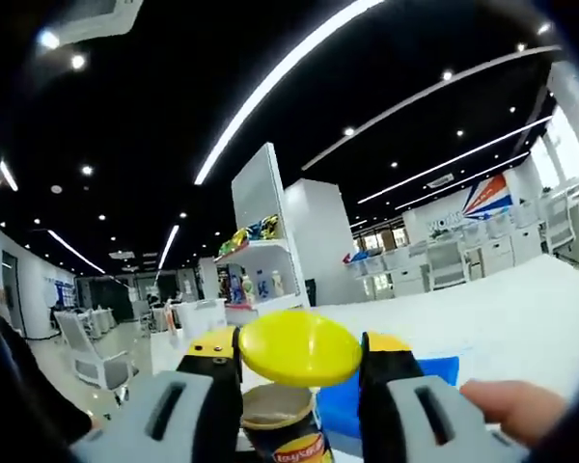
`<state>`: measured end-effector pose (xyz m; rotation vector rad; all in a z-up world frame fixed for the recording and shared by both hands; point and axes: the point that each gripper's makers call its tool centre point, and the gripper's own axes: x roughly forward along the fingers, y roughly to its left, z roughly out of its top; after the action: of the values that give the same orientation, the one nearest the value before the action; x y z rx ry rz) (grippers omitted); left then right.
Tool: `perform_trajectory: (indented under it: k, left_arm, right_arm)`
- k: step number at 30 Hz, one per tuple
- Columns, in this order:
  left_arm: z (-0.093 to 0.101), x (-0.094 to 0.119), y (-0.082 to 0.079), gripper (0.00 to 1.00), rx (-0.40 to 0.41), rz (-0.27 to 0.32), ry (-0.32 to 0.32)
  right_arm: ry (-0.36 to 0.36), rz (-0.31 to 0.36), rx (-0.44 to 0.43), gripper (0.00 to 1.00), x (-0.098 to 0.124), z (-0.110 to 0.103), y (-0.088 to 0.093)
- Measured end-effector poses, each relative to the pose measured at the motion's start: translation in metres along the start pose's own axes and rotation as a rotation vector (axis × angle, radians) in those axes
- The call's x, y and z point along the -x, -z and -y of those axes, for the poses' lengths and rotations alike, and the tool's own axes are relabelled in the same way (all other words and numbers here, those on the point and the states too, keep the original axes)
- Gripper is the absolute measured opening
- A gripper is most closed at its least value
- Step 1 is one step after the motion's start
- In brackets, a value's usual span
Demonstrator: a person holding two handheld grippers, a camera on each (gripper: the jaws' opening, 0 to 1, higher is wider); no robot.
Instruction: Open the lid of the chip container on the table, take out the chips, place them into the box in front of the container, and close the lid
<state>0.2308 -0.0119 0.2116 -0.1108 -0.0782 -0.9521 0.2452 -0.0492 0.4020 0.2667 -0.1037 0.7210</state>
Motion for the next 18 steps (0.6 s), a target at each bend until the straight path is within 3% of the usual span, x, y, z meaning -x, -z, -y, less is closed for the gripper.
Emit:
perform_trajectory:
  k: [11,18]
  left_arm:
    - [0.000,-0.001,0.000,0.48,-0.002,0.002,0.000]
    - [0.000,-0.001,0.000,0.48,-0.002,0.002,0.001]
  right_arm:
    - [0.090,0.059,0.037,0.41,0.031,0.032,-0.029]
    - [0.197,0.095,0.083,0.41,0.059,0.070,-0.049]
